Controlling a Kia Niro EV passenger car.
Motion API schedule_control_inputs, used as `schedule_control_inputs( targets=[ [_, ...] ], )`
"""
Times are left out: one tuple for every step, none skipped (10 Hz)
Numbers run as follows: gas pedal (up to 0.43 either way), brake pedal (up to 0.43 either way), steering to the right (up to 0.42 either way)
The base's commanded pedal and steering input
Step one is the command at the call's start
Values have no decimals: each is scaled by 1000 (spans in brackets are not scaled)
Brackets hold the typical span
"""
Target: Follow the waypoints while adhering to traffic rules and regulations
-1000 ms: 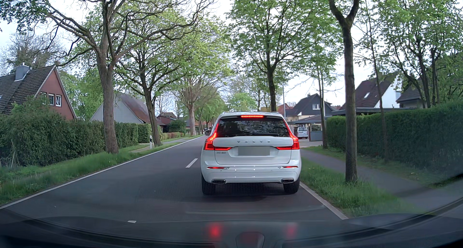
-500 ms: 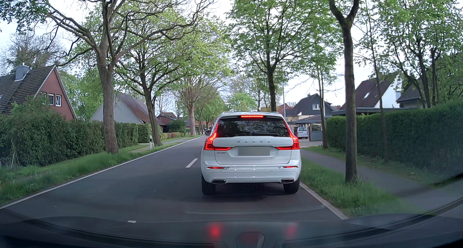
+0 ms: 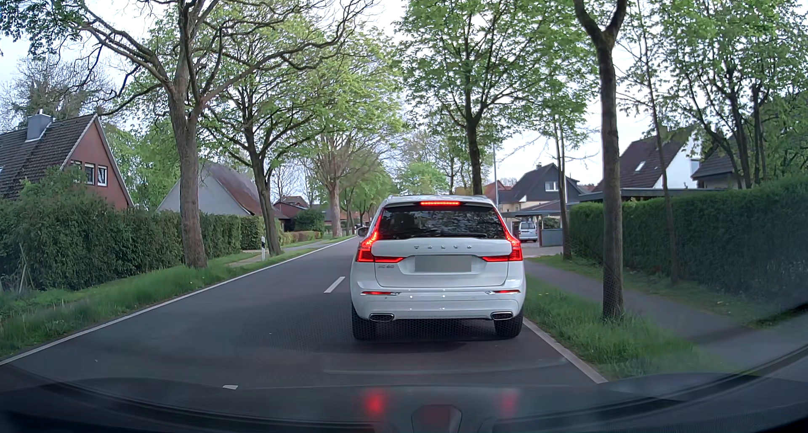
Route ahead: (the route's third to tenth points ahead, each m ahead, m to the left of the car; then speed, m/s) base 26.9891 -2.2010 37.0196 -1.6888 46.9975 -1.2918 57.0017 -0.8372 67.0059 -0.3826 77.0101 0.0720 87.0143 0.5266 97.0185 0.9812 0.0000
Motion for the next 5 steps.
schedule_control_inputs(
  targets=[
    [0, 134, 3],
    [0, 134, 3],
    [0, 134, 3],
    [0, 134, 3],
    [0, 134, 3]
  ],
)
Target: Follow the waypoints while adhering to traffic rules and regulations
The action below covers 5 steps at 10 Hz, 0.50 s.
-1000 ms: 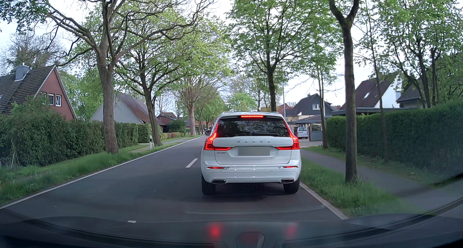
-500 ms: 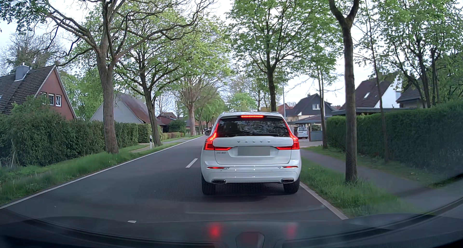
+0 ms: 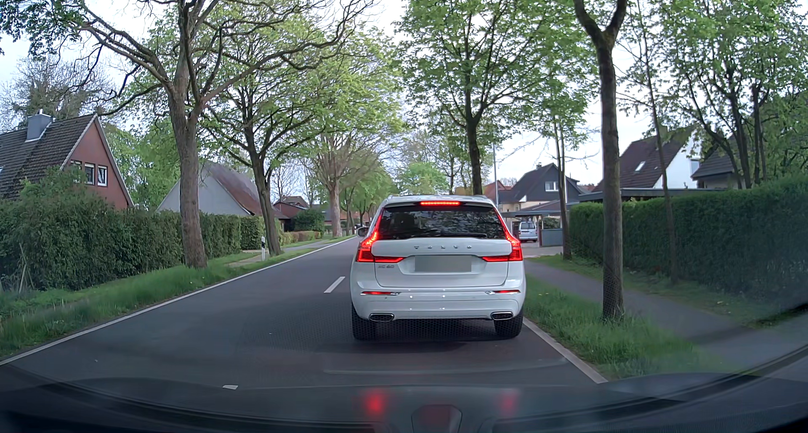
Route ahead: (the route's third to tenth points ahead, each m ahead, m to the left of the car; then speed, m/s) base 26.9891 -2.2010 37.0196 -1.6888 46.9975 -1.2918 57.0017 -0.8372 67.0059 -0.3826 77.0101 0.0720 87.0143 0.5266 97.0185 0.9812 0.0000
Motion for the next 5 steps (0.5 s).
schedule_control_inputs(
  targets=[
    [0, 134, 3],
    [0, 134, 3],
    [0, 134, 3],
    [0, 134, 3],
    [0, 140, 3]
  ],
)
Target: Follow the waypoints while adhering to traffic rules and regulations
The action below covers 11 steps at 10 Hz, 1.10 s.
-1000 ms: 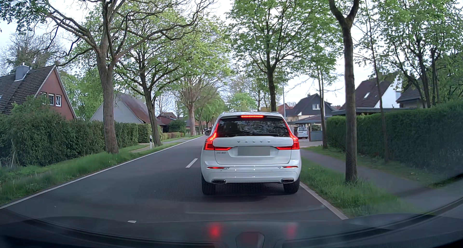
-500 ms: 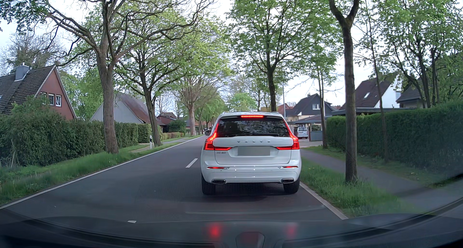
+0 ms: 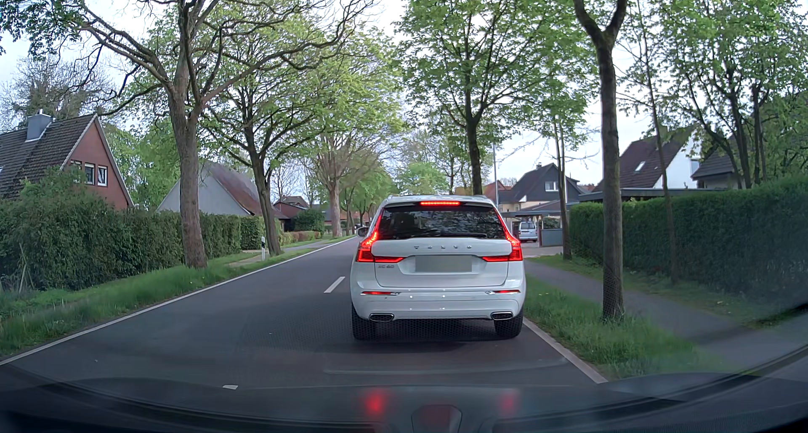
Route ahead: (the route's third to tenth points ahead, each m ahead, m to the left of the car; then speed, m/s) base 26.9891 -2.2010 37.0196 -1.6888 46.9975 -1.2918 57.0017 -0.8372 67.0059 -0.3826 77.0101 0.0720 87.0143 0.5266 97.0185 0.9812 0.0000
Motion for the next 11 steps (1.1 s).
schedule_control_inputs(
  targets=[
    [0, 140, 3],
    [0, 134, 3],
    [0, 134, 3],
    [0, 134, 3],
    [0, 134, 3],
    [0, 134, 3],
    [0, 134, 3],
    [0, 134, 3],
    [0, 134, 3],
    [0, 134, 3],
    [0, 140, 3]
  ],
)
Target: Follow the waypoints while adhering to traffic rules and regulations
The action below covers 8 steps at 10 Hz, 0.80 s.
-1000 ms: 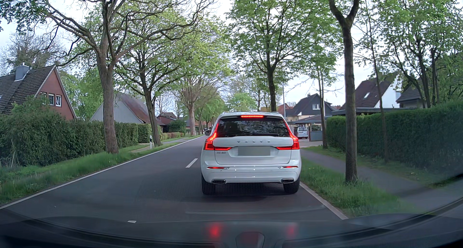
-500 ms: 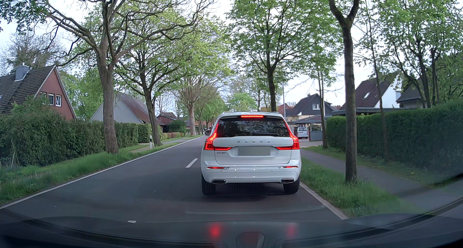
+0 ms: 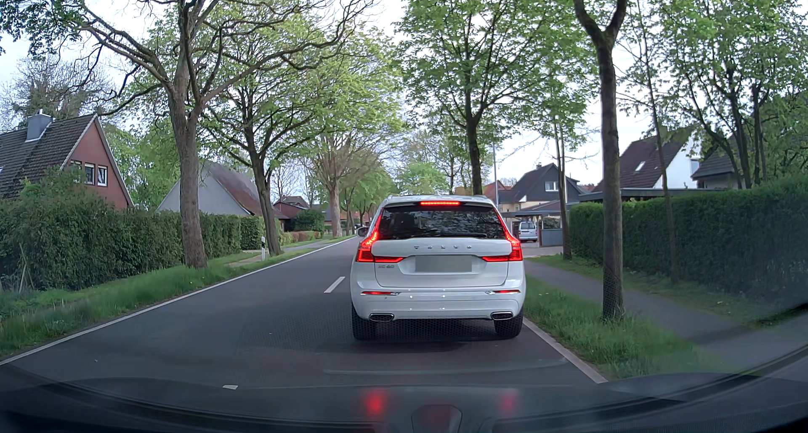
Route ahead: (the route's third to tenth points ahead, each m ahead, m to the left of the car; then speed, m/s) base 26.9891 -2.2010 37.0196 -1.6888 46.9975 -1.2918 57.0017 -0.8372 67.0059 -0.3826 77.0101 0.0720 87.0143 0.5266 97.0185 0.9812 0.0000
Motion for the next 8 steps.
schedule_control_inputs(
  targets=[
    [0, 134, 3],
    [0, 134, 3],
    [0, 134, 3],
    [0, 134, 3],
    [0, 134, 3],
    [0, 134, 3],
    [0, 134, 3],
    [0, 134, 3]
  ],
)
